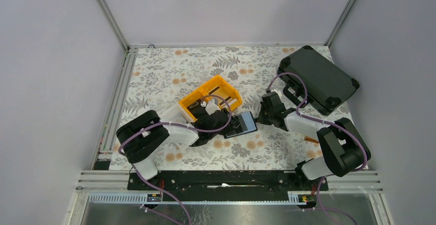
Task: Put the credit cards into the card holder
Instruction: Insert the credit card into the card holder.
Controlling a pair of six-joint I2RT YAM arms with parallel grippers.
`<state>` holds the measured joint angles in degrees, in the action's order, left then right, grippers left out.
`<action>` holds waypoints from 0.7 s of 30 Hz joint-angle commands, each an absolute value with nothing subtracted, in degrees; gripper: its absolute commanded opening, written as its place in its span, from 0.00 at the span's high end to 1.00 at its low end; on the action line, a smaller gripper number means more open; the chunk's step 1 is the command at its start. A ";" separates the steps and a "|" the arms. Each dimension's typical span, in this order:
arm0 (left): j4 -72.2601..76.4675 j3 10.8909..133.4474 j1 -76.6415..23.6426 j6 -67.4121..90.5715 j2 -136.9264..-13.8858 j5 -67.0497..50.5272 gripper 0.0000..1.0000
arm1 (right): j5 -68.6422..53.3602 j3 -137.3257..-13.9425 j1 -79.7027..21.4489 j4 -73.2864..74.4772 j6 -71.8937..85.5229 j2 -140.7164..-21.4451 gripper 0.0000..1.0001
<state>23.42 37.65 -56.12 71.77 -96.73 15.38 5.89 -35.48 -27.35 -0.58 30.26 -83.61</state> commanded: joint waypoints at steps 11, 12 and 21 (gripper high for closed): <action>22.48 45.42 -56.66 67.75 -103.09 13.44 0.58 | 4.75 -34.56 -27.16 3.04 30.01 -83.44 1.00; 22.77 45.62 -56.63 67.38 -103.36 13.20 0.58 | 4.71 -34.52 -27.16 3.02 29.91 -83.34 1.00; 27.41 46.10 -56.63 66.18 -104.29 11.37 0.59 | 4.37 -34.66 -27.16 2.99 29.79 -83.50 1.00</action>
